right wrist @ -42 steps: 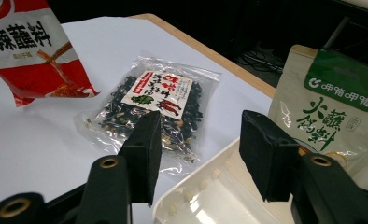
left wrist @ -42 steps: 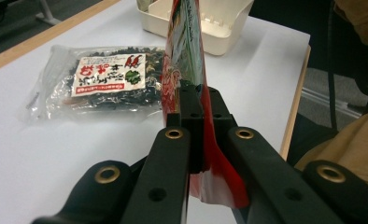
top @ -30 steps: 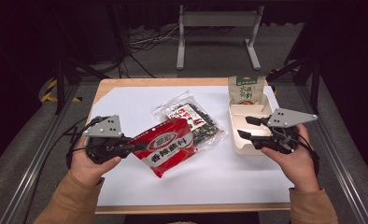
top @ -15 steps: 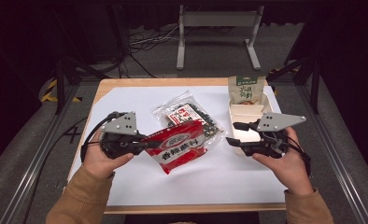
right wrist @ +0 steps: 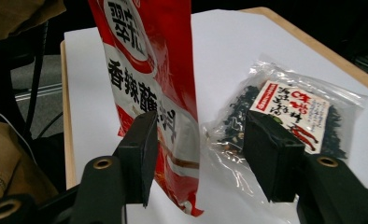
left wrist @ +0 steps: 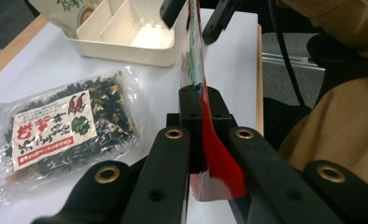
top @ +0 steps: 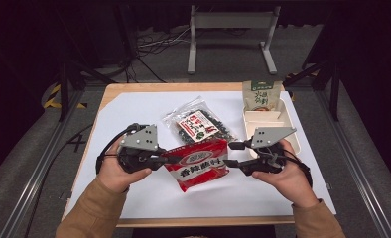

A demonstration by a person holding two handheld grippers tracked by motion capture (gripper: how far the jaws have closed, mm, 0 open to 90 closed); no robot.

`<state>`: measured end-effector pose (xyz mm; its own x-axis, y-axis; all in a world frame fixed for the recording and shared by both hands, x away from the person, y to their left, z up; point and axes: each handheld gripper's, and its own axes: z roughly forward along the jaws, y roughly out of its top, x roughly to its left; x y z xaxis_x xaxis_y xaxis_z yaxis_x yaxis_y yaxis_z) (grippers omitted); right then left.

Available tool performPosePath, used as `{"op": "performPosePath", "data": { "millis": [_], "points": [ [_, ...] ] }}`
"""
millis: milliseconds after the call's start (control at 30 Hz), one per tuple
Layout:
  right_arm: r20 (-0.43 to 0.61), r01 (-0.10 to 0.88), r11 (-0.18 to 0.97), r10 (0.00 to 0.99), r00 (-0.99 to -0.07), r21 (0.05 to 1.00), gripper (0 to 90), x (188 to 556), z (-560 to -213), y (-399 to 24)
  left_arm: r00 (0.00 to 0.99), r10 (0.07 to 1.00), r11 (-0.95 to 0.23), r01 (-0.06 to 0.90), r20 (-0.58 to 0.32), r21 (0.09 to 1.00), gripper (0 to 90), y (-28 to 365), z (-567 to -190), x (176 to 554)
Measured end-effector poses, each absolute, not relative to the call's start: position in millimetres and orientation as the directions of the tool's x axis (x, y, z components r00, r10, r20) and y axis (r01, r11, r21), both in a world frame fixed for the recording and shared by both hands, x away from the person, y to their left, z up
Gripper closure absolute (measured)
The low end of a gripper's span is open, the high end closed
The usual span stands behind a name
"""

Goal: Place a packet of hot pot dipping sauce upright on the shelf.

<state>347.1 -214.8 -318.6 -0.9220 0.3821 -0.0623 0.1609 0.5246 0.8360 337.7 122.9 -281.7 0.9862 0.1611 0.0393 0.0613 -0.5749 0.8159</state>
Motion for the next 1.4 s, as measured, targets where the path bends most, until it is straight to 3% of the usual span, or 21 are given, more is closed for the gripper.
{"op": "performPosePath", "data": {
  "millis": [533, 667, 767, 900, 1400],
  "points": [
    [-0.025, 0.162, 0.572, 0.304, -0.952, 0.804, 56.2, 356.8, -347.8, -190.7, 0.987, 0.146, -0.57, 0.034, 0.06, 0.821, 89.5, 120.5, -281.3, 334.2],
    [-0.064, 0.123, 0.616, 0.273, -0.96, 0.778, 63.5, 355.4, -349.0, -186.7, 0.987, 0.147, -0.576, 0.031, 0.066, 0.817, 89.5, 119.2, -281.9, 333.9],
    [-0.107, 0.086, 0.672, 0.242, -0.964, 0.736, 74.7, 353.4, -350.3, -182.0, 0.986, 0.15, -0.577, 0.03, 0.07, 0.816, 89.5, 118.6, -282.3, 335.0],
    [-0.088, 0.088, 0.675, 0.223, -0.971, 0.732, 82.8, 352.3, -350.7, -180.5, 0.984, 0.164, -0.572, 0.04, 0.066, 0.819, 89.5, 120.9, -282.6, 336.2],
    [-0.061, 0.099, 0.676, 0.209, -0.976, 0.73, 85.6, 349.7, -350.7, -179.4, 0.983, 0.171, -0.568, 0.045, 0.064, 0.822, 89.3, 122.6, -283.3, 337.3]
  ]
}}
